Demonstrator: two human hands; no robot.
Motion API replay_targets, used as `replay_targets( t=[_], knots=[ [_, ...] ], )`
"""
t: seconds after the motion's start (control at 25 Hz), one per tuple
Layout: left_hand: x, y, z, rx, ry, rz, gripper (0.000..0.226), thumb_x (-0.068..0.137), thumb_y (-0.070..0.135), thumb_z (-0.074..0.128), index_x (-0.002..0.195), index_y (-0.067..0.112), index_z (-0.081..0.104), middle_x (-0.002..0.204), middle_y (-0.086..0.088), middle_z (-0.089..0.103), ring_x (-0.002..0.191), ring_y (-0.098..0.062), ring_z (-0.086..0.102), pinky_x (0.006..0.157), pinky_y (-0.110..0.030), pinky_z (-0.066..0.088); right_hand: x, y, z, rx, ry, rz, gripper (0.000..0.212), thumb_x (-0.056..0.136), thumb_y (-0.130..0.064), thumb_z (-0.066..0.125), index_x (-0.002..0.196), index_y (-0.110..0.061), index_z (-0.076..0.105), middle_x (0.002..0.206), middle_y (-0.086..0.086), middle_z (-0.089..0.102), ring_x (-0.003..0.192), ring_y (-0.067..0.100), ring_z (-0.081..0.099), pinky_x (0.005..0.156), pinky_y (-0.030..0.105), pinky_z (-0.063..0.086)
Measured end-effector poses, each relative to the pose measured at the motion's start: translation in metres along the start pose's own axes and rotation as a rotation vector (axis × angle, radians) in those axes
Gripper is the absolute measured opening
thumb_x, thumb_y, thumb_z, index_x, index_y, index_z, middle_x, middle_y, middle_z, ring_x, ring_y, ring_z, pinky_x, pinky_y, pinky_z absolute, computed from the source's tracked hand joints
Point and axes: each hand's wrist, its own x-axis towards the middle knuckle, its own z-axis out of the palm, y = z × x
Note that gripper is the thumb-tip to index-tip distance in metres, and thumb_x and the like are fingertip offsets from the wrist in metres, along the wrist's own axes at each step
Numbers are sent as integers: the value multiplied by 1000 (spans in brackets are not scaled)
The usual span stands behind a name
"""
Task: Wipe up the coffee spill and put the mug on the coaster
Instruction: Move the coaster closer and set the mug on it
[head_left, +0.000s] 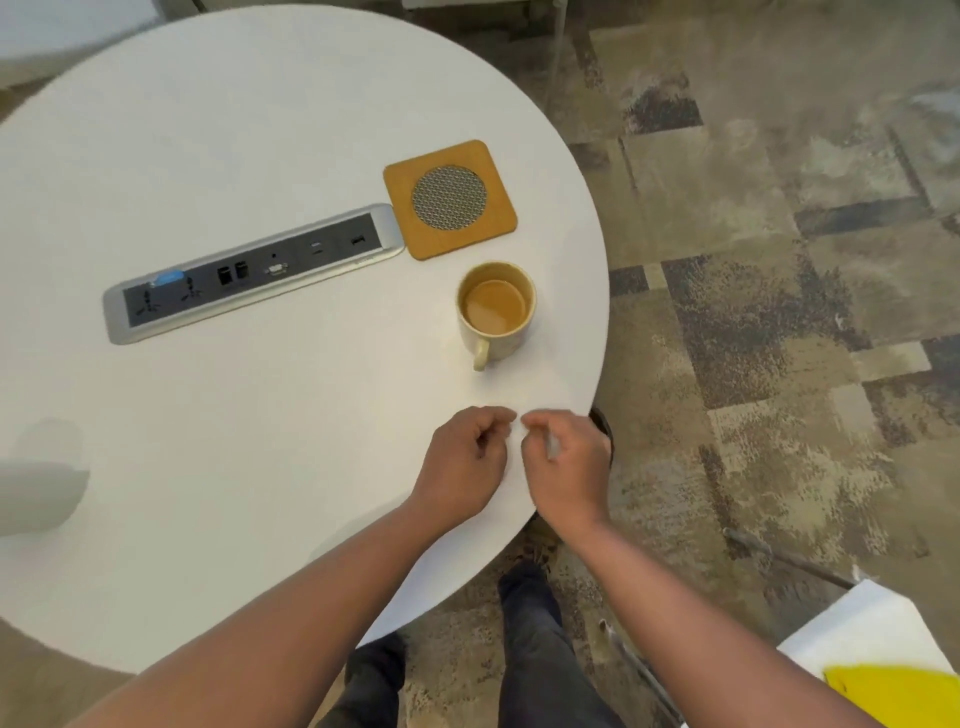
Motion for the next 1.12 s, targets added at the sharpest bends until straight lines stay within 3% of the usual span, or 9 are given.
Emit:
replay_targets(
  t=[0.16, 0.36, 0.68, 0.84, 0.88, 0.92, 0.96, 1.0, 1.12],
  knots=[
    [6, -8, -37, -250, 224, -221, 22, 98, 11, 56, 109, 20, 73, 107, 9, 73, 97, -6, 66, 86, -25, 49, 4, -26, 7, 39, -89, -136, 25, 83, -18, 54, 88, -23, 78, 88, -15, 73, 84, 12, 69, 88, 54, 49],
    [41, 7, -85, -384, 372, -274, 31, 95, 2, 53, 117, 17, 70, 115, 5, 69, 105, -13, 64, 90, -25, 50, 59, -74, -28, 279, 201, -244, 22, 82, -8, 53, 78, -15, 73, 71, -9, 66, 71, 0, 62, 66, 26, 53],
    [116, 47, -123, -551, 328, -297, 48, 95, 4, 56, 143, 8, 53, 142, -3, 57, 131, -15, 53, 109, -32, 43, 211, -119, -41, 362, -159, 226, 21, 93, -10, 54, 98, -22, 70, 105, -1, 71, 93, 14, 63, 77, 26, 48],
    [137, 63, -122, -613, 296, -340, 24, 92, -1, 52, 79, 18, 56, 78, 7, 56, 68, -11, 48, 60, -23, 38, 242, -118, -15, 234, -310, 316, 15, 90, -12, 54, 98, -8, 66, 98, 6, 62, 89, 22, 52, 77, 34, 42],
    [143, 64, -121, -610, 282, -362, 22, 91, -1, 51, 77, 16, 50, 74, 3, 51, 64, -14, 40, 56, -25, 31, 245, -121, -11, 201, -331, 313, 18, 88, -10, 53, 99, 0, 63, 92, 11, 56, 86, 20, 42, 77, 33, 30],
    [148, 65, -120, -609, 275, -378, 18, 90, 0, 51, 81, 15, 50, 76, -1, 49, 66, -16, 38, 57, -27, 28, 251, -122, -6, 170, -341, 315, 25, 87, -8, 51, 105, 5, 61, 91, 19, 54, 91, 16, 33, 82, 41, 45],
    [151, 67, -119, -607, 278, -397, 16, 90, 1, 51, 84, 16, 49, 78, -3, 47, 68, -17, 37, 58, -28, 28, 254, -123, -3, 154, -345, 330, 32, 87, -7, 51, 114, 9, 58, 107, 33, 58, 93, 29, 55, 100, 56, 45],
    [153, 69, -118, -604, 284, -416, 17, 90, 1, 51, 85, 16, 47, 77, -1, 43, 66, -16, 35, 56, -27, 27, 257, -125, 1, 147, -343, 346, 34, 88, -5, 50, 117, 10, 57, 113, 33, 59, 117, 43, 56, 94, 53, 49],
    [159, 71, -118, -619, 310, -455, 27, 89, -1, 50, 76, 17, 35, 70, 3, 28, 61, -15, 23, 45, -18, 22, 267, -126, 10, 129, -344, 387, 15, 84, -2, 50, 73, -10, 44, 67, 10, 35, 61, 24, 34, 58, 32, 26]
  ],
)
